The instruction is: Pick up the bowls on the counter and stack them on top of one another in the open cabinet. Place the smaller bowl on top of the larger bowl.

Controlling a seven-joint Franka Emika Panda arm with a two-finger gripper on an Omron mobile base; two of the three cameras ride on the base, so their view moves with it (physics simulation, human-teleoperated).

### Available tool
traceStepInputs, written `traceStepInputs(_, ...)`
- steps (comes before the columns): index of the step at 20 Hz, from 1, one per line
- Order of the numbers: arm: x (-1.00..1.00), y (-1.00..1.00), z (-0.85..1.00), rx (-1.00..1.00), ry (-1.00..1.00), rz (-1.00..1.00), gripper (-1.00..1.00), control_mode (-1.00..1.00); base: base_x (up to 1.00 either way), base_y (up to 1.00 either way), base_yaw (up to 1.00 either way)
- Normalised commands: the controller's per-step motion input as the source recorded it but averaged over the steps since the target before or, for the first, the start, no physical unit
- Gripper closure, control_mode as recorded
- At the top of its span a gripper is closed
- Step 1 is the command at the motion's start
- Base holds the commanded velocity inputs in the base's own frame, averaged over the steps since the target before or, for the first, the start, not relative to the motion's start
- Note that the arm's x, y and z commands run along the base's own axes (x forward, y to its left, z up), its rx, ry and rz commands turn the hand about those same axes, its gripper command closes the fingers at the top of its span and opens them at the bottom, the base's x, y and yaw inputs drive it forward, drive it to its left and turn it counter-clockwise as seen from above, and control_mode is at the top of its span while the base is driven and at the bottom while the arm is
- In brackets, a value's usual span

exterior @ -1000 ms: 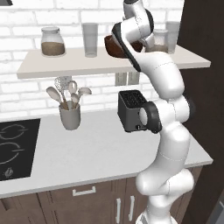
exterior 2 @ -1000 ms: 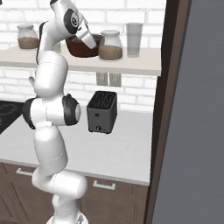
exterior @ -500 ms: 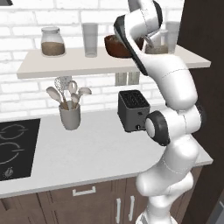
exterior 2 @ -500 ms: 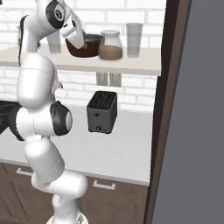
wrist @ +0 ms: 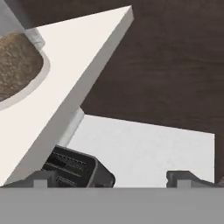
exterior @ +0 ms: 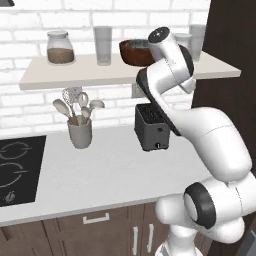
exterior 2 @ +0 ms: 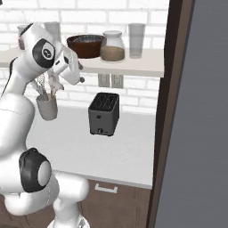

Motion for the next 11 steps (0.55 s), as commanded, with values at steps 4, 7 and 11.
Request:
traceStepInputs(4, -1.0, -0.01, -1.0, -0.24, 0.0, 0.0, -1.0, -1.0, 0.0, 0.0, 0.0)
traceStepInputs(7, -1.0, -0.29, -1.0, -0.17, -0.13, -0.03, -1.0, -1.0, 0.0, 0.0, 0.0)
traceStepInputs(11, -0.21, 0.09, -0.18, -0.02, 0.05, -0.01, -1.0, -1.0, 0.0, 0.0, 0.0)
